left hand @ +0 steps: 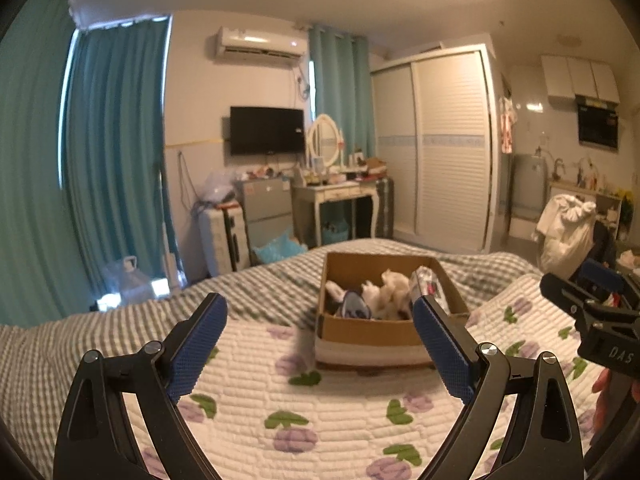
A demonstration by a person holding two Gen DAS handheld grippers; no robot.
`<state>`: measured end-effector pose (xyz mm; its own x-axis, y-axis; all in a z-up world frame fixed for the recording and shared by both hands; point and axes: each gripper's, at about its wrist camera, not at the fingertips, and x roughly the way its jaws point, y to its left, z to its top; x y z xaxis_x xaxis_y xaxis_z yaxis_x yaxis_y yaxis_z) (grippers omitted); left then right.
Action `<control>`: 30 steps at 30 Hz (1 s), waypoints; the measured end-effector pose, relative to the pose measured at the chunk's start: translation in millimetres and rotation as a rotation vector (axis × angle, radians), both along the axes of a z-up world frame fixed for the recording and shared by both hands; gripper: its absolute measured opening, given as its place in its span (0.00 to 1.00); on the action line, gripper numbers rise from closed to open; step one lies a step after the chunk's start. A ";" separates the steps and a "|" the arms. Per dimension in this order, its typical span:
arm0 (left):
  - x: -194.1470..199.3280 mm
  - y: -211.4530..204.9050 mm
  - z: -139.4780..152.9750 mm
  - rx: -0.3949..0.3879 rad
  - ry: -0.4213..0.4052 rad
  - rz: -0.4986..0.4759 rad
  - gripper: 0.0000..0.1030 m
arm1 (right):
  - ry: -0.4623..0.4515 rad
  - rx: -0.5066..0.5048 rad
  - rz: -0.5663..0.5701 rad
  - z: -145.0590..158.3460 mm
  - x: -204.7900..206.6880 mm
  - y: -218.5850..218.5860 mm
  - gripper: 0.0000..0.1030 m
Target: Organize soft objects
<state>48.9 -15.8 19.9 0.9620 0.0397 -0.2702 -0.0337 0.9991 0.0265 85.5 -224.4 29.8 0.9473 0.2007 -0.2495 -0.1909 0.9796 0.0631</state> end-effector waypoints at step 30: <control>0.1 0.8 -8.1 0.000 0.027 -0.027 0.93 | -0.009 -0.005 0.000 -7.0 -5.7 6.4 1.00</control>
<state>49.0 -15.1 11.7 0.9552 0.0141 -0.2956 -0.0063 0.9996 0.0275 79.8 -218.0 22.8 0.9496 0.1995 -0.2417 -0.1915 0.9799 0.0563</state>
